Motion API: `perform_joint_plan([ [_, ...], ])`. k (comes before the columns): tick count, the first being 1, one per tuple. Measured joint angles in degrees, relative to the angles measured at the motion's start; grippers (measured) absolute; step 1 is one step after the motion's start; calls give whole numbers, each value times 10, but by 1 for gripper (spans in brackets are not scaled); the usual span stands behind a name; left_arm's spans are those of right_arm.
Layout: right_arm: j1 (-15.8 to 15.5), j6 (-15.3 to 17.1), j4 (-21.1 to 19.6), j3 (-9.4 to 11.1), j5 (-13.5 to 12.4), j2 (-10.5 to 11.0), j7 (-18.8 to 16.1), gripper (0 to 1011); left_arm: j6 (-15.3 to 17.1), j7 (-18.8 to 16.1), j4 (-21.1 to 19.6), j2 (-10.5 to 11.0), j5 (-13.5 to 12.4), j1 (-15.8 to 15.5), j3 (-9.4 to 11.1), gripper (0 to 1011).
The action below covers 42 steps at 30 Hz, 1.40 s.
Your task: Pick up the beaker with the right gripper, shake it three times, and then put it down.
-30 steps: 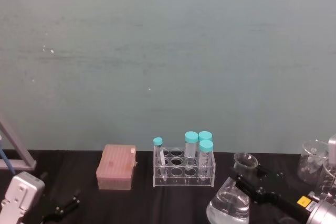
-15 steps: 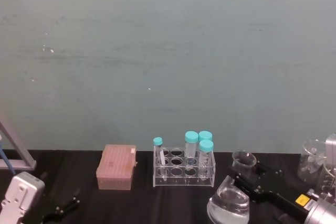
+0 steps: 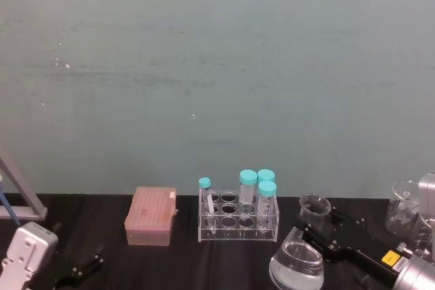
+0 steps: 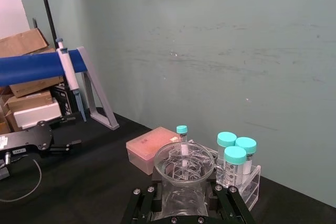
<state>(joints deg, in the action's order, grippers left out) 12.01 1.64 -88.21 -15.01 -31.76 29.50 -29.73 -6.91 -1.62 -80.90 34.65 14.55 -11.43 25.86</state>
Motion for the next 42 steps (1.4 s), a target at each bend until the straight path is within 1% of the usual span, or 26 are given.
perform_joint_plan([
  [16, -1, 1, 1, 2, -1, -1, 0, 452, 0, 0, 0, 0, 0, 0, 0, 1000],
  [21, 0, 1, 3, 1, -11, 3, 1, 452, 0, 0, 0, 0, 0, 0, 0, 1000],
  [27, 8, -4, 23, 1, -18, 3, 12, 452, 0, 0, 0, 0, 0, 0, 0, 1000],
  [30, 16, -6, 34, 4, -24, 2, 17, 452, 0, 0, 0, 0, 0, 0, 0, 1000],
  [42, 40, -7, 63, 4, -22, -4, 30, 452, 0, 0, 0, 0, 0, 0, 0, 1000],
])
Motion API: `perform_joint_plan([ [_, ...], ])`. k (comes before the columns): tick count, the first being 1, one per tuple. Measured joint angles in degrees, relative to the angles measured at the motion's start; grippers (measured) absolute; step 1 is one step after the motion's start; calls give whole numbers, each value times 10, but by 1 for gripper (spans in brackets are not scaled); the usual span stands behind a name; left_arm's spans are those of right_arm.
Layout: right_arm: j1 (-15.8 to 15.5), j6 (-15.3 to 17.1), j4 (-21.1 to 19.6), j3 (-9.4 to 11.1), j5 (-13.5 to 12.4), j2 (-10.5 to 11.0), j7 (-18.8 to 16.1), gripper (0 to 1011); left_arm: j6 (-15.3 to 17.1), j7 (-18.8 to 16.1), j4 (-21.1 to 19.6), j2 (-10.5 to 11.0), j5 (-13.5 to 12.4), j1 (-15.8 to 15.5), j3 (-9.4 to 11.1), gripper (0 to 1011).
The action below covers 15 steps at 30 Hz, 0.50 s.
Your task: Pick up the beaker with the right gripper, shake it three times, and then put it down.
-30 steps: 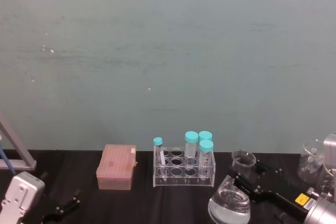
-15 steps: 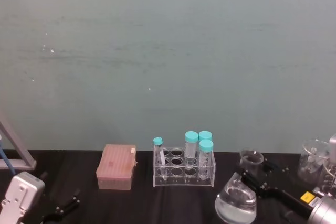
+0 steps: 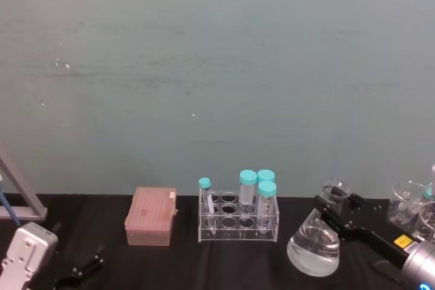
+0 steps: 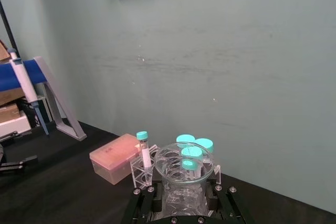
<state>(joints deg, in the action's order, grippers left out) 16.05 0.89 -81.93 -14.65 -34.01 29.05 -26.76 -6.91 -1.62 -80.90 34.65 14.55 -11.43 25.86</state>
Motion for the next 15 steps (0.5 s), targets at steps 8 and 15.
perform_joint_plan([
  [8, 4, 6, 16, -2, -5, -11, 4, 452, 0, 0, 0, 0, 0, 0, 0, 1000],
  [15, 11, 5, 37, -9, -10, -22, 0, 452, 0, 0, 0, 0, 0, 0, 0, 1000],
])
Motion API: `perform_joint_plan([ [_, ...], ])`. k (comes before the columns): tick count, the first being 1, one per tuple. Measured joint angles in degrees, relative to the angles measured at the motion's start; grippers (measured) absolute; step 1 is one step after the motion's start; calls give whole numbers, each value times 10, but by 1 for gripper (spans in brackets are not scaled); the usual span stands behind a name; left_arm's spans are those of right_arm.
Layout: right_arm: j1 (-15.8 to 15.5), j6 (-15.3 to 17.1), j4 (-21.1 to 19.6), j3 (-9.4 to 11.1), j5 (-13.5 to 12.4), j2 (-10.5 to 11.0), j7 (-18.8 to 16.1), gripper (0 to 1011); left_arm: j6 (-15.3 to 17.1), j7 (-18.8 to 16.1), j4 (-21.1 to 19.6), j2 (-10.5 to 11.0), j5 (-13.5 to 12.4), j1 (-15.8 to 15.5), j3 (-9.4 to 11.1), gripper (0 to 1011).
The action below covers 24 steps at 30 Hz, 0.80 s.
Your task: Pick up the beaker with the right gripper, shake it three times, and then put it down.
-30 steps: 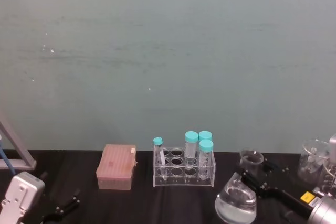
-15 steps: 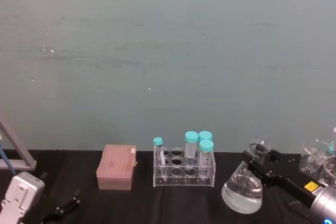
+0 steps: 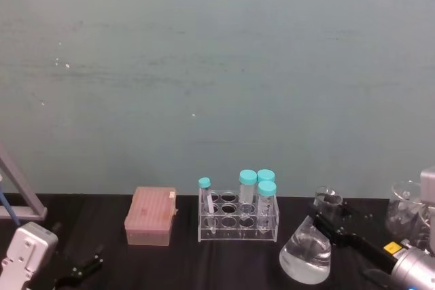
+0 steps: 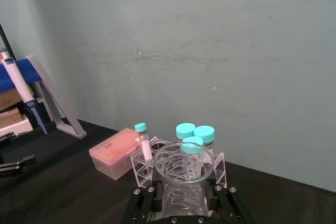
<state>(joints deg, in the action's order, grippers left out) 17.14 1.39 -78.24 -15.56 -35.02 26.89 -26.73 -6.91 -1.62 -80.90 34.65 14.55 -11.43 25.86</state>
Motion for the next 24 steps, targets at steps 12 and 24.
perform_joint_plan([
  [12, 16, -17, 40, -19, 8, -15, -17, 452, 0, 0, 0, 0, 0, 0, 0, 1000],
  [24, 23, -31, 54, -34, 32, -19, -27, 452, 0, 0, 0, 0, 0, 0, 0, 1000],
])
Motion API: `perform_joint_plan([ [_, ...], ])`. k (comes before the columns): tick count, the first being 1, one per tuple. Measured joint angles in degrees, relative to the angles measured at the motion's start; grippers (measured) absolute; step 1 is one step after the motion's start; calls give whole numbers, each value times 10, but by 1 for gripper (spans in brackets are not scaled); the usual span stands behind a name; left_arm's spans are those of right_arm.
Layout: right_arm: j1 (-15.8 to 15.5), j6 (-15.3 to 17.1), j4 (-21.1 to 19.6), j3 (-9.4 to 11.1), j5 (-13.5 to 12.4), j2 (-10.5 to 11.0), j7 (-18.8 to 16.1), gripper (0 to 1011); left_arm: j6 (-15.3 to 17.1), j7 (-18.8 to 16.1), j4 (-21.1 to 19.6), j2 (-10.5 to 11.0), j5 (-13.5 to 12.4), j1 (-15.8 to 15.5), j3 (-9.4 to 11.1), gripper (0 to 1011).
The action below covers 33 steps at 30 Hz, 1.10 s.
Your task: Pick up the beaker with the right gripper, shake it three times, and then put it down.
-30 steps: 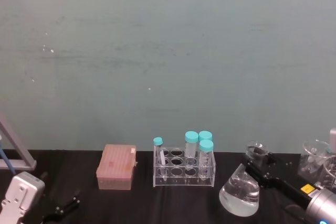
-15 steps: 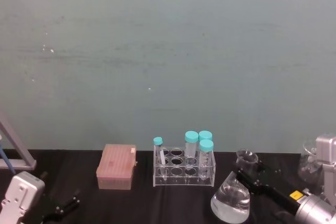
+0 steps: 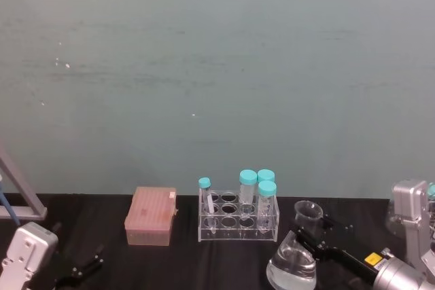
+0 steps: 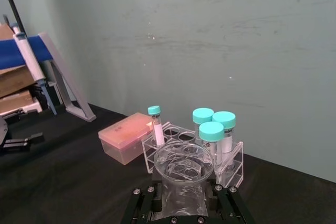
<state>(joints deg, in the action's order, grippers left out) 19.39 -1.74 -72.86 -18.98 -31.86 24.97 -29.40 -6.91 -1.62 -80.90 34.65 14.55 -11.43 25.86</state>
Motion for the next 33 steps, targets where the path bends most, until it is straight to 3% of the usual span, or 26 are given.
perform_joint_plan([
  [33, 3, -3, 14, -3, 15, -6, -10, 452, 0, 0, 0, 0, 0, 0, 0, 1000],
])
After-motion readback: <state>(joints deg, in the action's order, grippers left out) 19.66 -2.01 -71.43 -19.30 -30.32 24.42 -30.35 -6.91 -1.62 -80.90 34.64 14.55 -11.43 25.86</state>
